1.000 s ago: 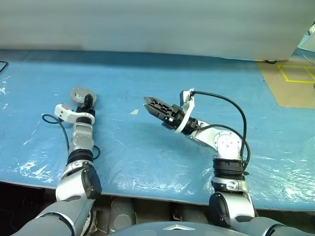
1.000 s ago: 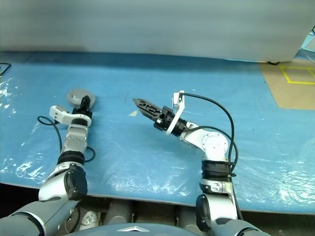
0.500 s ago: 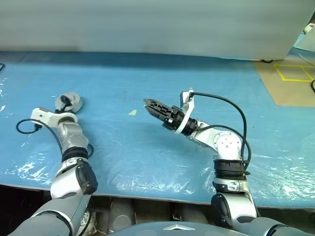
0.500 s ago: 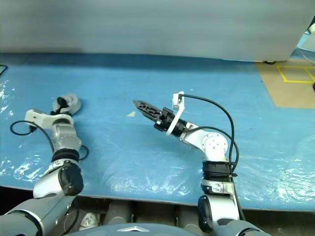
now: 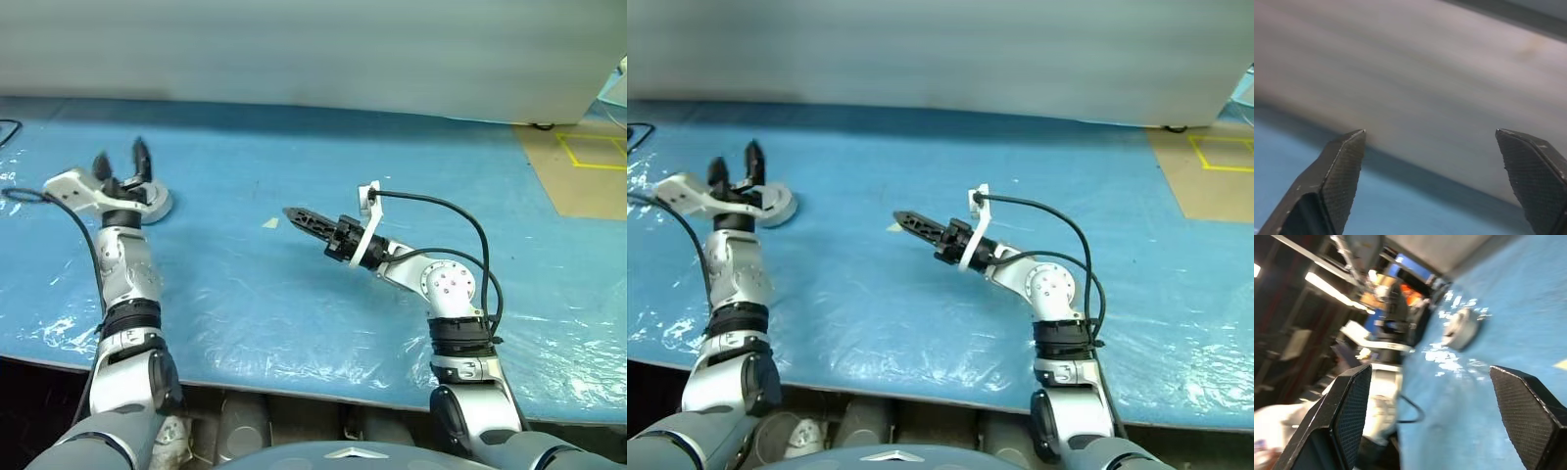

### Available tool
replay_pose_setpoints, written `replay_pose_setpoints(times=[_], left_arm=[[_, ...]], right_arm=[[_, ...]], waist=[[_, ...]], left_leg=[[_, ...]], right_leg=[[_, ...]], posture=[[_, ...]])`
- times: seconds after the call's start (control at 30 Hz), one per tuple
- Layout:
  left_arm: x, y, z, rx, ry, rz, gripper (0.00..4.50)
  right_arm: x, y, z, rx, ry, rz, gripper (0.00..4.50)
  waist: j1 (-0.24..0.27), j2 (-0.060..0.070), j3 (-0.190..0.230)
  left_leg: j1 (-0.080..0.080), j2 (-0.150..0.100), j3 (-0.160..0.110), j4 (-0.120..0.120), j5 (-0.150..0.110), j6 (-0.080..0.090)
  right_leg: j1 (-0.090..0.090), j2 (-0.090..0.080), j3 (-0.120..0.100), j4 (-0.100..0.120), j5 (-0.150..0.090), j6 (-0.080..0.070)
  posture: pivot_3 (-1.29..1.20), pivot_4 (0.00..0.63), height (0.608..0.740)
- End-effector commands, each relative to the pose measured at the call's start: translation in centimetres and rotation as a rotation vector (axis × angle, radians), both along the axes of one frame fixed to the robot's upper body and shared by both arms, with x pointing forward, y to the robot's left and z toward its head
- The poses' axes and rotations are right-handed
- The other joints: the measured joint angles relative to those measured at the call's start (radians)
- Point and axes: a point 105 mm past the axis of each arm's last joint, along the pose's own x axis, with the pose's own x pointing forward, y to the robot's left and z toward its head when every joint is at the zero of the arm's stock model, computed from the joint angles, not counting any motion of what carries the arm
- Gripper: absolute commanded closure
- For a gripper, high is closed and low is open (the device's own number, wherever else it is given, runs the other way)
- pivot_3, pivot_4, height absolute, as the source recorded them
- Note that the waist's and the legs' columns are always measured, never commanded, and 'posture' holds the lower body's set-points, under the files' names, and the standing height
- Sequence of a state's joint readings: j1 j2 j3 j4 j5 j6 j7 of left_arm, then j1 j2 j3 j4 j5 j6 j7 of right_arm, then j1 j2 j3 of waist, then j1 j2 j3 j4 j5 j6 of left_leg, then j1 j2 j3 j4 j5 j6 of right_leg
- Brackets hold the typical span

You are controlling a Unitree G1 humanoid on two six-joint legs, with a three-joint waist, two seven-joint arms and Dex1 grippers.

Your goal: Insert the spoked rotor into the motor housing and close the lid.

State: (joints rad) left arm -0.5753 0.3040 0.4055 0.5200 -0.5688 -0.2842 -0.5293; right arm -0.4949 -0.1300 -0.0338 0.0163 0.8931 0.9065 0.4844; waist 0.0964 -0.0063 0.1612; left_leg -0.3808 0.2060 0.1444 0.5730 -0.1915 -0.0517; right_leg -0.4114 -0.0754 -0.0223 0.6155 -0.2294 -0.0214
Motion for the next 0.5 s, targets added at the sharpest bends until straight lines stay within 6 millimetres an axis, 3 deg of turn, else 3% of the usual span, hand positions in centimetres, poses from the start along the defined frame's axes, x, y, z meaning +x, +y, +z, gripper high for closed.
replay_pose_setpoints(times=[0.03,0.1,0.23,0.37,0.4,0.5], left_arm=[[-1.2,-6.3,0.3,0.249,-0.006,-0.361,0.02],[-2.4,-9.0,-1.9,0.388,0.052,-0.557,0.02],[-3.8,-11.3,-4.2,0.451,0.120,-0.742,0.02],[-4.7,-12.3,-5.7,0.467,0.152,-0.817,0.02],[-4.8,-12.6,-6.0,0.489,0.154,-0.823,0.00],[-5.1,-13.0,-6.4,0.514,0.155,-0.837,0.00]], right_arm=[[1.9,-1.7,0.7,-0.174,-0.226,-0.168,0.45],[2.6,-3.0,1.1,-0.280,-0.356,-0.249,0.45],[2.5,-4.2,1.4,-0.417,-0.562,-0.288,0.45],[1.8,-4.9,1.1,-0.459,-0.630,-0.281,0.45],[1.5,-5.0,0.6,-0.477,-0.638,-0.262,0.12],[1.0,-5.1,-0.3,-0.499,-0.642,-0.235,0.02]], waist=[[-0.001,0.000,0.000],[-0.003,0.000,0.000],[-0.013,0.000,0.000],[-0.025,0.000,0.000],[-0.026,0.000,0.000],[-0.028,0.000,0.000]], left_leg=[[0.000,0.000,0.000,0.000,0.000,0.000],[0.001,0.000,0.002,-0.001,0.000,0.000],[0.002,0.000,0.003,-0.002,0.000,0.000],[0.001,0.000,0.003,-0.002,0.000,0.000],[0.001,0.000,0.003,-0.002,0.000,0.000],[0.002,0.000,0.003,-0.002,0.000,0.000]], right_leg=[[0.000,0.000,0.000,0.000,0.000,0.000],[0.000,0.000,0.001,0.000,0.000,0.000],[-0.002,0.001,0.003,0.000,0.000,0.000],[-0.002,0.001,0.003,0.000,0.000,0.000],[-0.002,0.001,0.004,0.001,0.000,0.000],[-0.001,0.001,0.004,0.001,0.000,0.000]], posture=[[0.00,0.150,0.740],[0.00,0.150,0.740],[0.00,0.150,0.740],[0.00,0.150,0.740],[0.00,0.150,0.740],[0.00,0.150,0.740]])
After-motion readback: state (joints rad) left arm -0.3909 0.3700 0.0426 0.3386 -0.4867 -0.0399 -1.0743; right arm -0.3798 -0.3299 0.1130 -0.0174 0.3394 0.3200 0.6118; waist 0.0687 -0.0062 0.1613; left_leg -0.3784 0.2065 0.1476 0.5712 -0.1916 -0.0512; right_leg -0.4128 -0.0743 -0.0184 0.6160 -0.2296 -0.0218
